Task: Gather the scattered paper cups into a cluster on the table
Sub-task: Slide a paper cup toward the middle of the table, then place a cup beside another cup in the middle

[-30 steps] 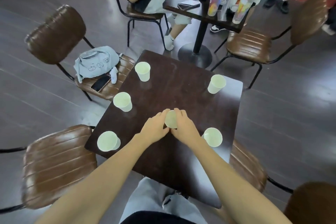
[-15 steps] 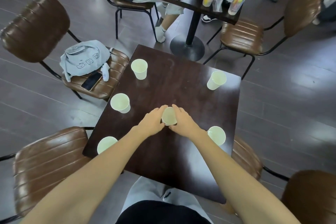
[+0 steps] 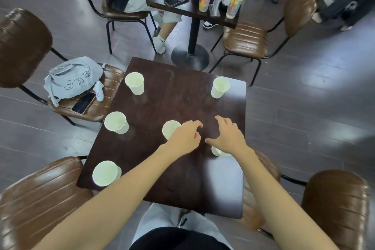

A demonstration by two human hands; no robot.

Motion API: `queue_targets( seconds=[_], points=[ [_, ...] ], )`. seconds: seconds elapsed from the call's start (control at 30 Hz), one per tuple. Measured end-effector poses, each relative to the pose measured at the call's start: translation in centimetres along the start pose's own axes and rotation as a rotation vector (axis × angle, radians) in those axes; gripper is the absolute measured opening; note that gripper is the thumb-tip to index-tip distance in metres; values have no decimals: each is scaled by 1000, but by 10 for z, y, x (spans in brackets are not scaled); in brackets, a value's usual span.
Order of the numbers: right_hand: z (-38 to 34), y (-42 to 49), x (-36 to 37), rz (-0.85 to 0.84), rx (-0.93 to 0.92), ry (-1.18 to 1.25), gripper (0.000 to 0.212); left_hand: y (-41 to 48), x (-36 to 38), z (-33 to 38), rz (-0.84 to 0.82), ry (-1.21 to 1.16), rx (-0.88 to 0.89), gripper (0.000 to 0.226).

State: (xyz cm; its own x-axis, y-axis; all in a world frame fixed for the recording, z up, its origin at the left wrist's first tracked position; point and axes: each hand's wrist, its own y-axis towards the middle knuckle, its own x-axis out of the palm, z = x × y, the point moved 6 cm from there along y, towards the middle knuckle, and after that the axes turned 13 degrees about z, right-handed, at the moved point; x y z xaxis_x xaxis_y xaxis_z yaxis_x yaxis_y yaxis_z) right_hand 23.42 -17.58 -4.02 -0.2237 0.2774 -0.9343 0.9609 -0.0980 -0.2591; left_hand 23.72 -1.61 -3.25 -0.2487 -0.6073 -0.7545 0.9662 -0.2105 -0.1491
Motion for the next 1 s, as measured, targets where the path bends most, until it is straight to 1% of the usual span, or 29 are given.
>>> queue_targets(
  seconds=[0.1, 0.17, 0.2, 0.23, 0.3, 0.33, 0.37, 0.47, 0.53, 0.6, 0.67, 0.77, 0.87, 1.0],
  points=[
    [31, -15, 12, -83, 122, -21, 107, -12, 38, 13, -129, -47, -95, 50],
    [43, -23, 22, -139, 173, 5, 108, -21, 57, 18, -196, -72, -151, 58],
    [45, -26, 27, -156, 188, 28, 105, -26, 64, 20, -215, -82, -169, 60],
    [47, -26, 31, -160, 193, 57, 97, -30, 70, 22, -225, -93, -182, 59],
    [47, -26, 37, -128, 192, 124, 72, -36, 78, 27, -226, -147, -205, 54],
    [47, -27, 39, -108, 202, 154, 64, -39, 81, 29, -223, -192, -221, 53],
    [46, -27, 41, -92, 212, 177, 62, -41, 82, 30, -214, -245, -241, 53],
    [37, -25, 44, -68, 171, 199, 62, -45, 80, 27, -157, -408, -330, 52],
    [28, -23, 46, -62, 131, 217, 58, -48, 75, 20, -116, -507, -425, 48],
    [15, -19, 47, -69, 95, 238, 56, -52, 70, 12, -70, -615, -526, 43],
    [1, -15, 49, -87, 59, 247, 55, -55, 64, 4, -24, -703, -584, 42],
    [-18, -10, 52, -115, 28, 232, 58, -57, 57, -10, 26, -740, -617, 43],
    [-32, -4, 55, -135, -5, 222, 63, -58, 54, -21, 36, -755, -642, 45],
    [-46, 2, 57, -139, -34, 220, 63, -59, 51, -33, 53, -788, -672, 47]
  ],
)
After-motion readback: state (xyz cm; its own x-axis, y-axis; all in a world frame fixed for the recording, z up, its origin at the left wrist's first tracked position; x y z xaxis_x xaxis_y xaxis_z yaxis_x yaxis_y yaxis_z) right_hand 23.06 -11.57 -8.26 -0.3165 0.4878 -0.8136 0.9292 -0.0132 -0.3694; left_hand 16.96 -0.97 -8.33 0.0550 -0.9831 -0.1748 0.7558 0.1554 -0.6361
